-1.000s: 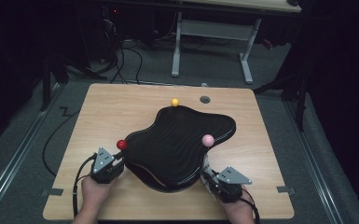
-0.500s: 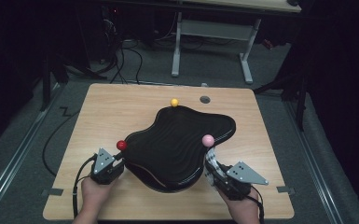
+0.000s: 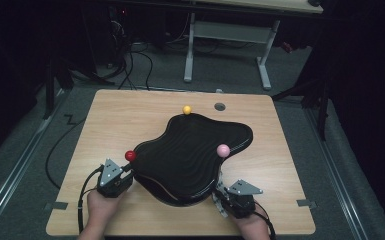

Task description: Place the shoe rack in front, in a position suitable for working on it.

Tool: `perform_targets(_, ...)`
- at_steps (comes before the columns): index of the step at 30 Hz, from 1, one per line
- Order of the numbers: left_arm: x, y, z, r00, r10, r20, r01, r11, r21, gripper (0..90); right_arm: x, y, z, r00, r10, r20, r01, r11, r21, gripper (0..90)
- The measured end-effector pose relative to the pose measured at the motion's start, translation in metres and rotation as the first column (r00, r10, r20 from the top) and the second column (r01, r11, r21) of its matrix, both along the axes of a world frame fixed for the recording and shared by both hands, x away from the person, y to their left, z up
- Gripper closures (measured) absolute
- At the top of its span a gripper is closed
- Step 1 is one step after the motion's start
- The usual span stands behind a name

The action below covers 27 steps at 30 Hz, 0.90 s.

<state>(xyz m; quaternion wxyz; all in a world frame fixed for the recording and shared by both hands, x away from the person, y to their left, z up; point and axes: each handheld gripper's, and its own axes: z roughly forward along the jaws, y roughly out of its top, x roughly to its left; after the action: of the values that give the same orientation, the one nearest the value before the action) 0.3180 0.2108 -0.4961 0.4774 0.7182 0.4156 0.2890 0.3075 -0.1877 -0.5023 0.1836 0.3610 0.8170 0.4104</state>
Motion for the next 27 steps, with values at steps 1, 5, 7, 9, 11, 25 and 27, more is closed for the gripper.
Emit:
perform_targets(1,0.0,0.0,0.0,1.0,0.001,0.0,-0.001,1.0,0.0,74.1,-0.001,0.0,0.001,1.0,-0.001,0.001,0.001,1.0,0.0,77.7)
perform_targets(5,0.0,0.0,0.0,1.0,0.001,0.001,-0.001,1.0,0.001,74.2,-0.006,-0.001,0.017,0.9993,-0.01,0.037,0.009,0.999,0.037,77.7)
perform_targets(7,0.0,0.0,0.0,1.0,0.001,0.002,-0.001,1.0,0.003,74.1,-0.009,-0.001,0.028,0.997,-0.024,0.074,0.02,0.998,0.057,77.7)
perform_targets(9,0.0,0.0,0.0,1.0,0.001,0.002,-0.001,1.0,0.003,74.1,-0.014,-0.001,0.043,0.993,-0.037,0.112,0.027,0.995,0.092,77.7)
perform_targets(11,0.0,0.0,0.0,1.0,0.001,0.003,-0.001,1.0,0.003,74.2,-0.016,-0.001,0.05,0.99,-0.049,0.133,0.035,0.994,0.105,77.7)
perform_targets(25,-0.001,0.0,0.0,1.0,-0.002,0.0,0.002,1.0,-0.002,74.0,-0.026,-0.003,0.072,0.9799,-0.079,0.183,0.04,0.977,0.208,77.9)
perform_targets(27,0.0,0.0,0.0,1.0,-0.002,-0.001,0.002,1.0,-0.004,74.0,-0.022,-0.001,0.061,0.9858,-0.074,0.151,0.045,0.982,0.181,77.9)
